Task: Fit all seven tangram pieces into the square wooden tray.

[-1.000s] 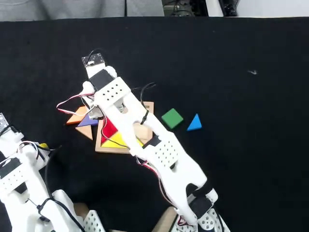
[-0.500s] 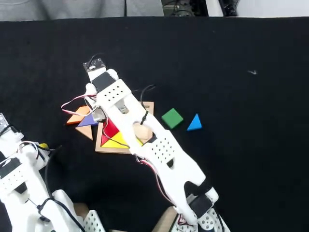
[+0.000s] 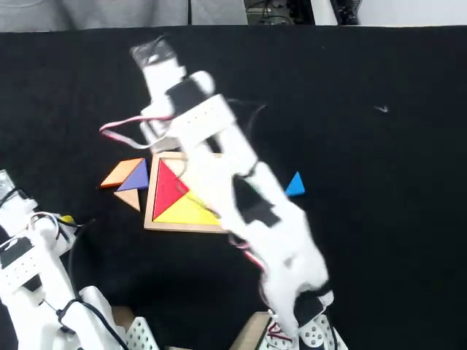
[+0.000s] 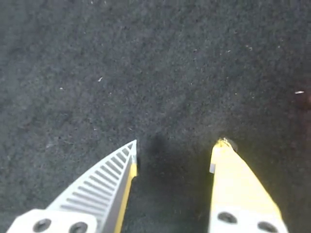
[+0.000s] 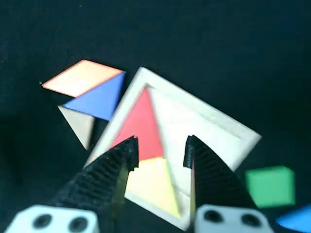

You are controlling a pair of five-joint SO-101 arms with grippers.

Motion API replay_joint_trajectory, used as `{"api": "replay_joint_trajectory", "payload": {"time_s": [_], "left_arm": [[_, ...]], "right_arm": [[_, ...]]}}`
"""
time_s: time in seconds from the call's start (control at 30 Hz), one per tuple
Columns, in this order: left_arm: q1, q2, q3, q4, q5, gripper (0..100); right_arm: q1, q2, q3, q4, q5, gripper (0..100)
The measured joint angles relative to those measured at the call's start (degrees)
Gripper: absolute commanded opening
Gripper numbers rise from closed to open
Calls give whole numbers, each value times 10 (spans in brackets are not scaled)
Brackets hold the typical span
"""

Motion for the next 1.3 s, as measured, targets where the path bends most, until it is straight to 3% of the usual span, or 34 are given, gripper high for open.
{"api": "replay_joint_trajectory", "payload": {"time_s": [0.33, 0.47, 0.6, 0.7, 0.93, 1.13, 1.3], "left_arm": [[49, 0, 0, 0, 0, 254], [56, 0, 0, 0, 1, 254], [113, -3, -39, 52, 0, 255], [176, -3, -99, 88, 0, 255], [276, 86, -122, 73, 0, 241], [354, 177, -158, 71, 33, 23], [409, 186, -194, 71, 42, 34]], "right_arm": [[225, -342, 256, 0, 196, 158], [321, -406, 392, -18, 226, 158], [370, -442, 547, -116, 231, 158], [375, -455, 657, -209, 231, 158], [343, -455, 815, -344, 229, 158], [334, -455, 893, -447, 173, 158], [331, -455, 920, -468, 169, 158]]}}
